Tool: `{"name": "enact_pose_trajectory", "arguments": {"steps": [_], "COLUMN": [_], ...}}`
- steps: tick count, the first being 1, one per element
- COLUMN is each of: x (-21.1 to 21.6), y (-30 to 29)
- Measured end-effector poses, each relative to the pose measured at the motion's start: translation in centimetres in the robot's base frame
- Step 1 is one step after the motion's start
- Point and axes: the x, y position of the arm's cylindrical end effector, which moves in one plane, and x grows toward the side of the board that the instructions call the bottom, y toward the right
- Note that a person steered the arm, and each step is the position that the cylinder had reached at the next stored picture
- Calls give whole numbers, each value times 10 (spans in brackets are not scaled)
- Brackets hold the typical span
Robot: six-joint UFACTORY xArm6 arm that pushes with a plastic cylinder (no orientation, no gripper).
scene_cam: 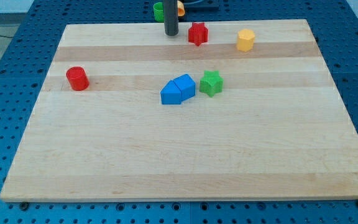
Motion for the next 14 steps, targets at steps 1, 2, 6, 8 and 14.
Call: {"name": "enact_pose_trajectory", "arguments": {"steps": [1, 2, 6, 8, 14], "x": [-18, 0, 85, 69, 137], "y": [9, 77, 2, -71, -154]}}
